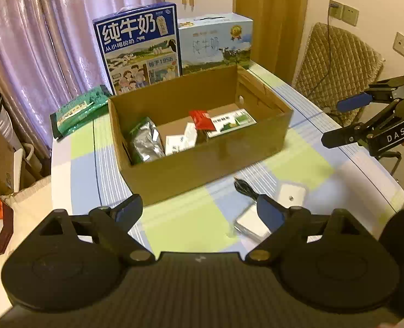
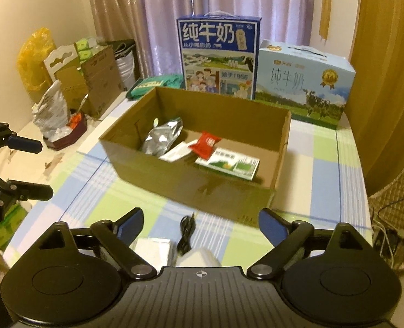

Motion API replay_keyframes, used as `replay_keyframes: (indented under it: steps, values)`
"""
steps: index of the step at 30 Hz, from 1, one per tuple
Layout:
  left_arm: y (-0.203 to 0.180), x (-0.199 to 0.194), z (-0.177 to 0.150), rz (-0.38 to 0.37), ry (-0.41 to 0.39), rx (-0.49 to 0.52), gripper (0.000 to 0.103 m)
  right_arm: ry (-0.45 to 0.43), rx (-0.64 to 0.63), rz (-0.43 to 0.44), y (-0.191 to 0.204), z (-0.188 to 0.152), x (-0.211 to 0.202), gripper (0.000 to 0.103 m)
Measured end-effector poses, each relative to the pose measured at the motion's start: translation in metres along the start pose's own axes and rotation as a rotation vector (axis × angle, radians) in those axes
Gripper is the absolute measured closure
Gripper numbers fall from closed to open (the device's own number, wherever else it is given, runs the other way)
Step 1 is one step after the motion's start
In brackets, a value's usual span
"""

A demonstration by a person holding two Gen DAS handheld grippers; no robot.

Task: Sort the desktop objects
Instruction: 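Move both tools back toward the two night-lights on the table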

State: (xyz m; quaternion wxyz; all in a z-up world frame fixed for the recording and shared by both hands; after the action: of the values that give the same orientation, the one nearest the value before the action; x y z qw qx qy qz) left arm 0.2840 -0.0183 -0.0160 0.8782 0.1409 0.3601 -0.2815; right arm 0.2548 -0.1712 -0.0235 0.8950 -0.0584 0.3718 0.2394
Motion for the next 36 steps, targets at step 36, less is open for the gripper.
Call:
replay_keyframes:
  steps: [36]
  values:
    - [-0.048,-0.013,-0.084,0.053,0.028,-0.032,0.002,0.008,0.010,-0.079,0.021,-0.076,-0.045,0.002]
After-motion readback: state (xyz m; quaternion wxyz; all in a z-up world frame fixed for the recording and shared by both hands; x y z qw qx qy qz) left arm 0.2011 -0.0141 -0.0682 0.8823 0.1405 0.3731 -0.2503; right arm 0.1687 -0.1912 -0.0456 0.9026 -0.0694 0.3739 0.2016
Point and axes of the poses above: each gripper's, at about its wrist camera, not at the fingertips, and x roughly the way its jaws point, y to its left, z to its top, the point moved 10 cm from there along x, roughly the way its jaws point, and after that the axes turned 4 degrees about -y, right-handed, at the moved point
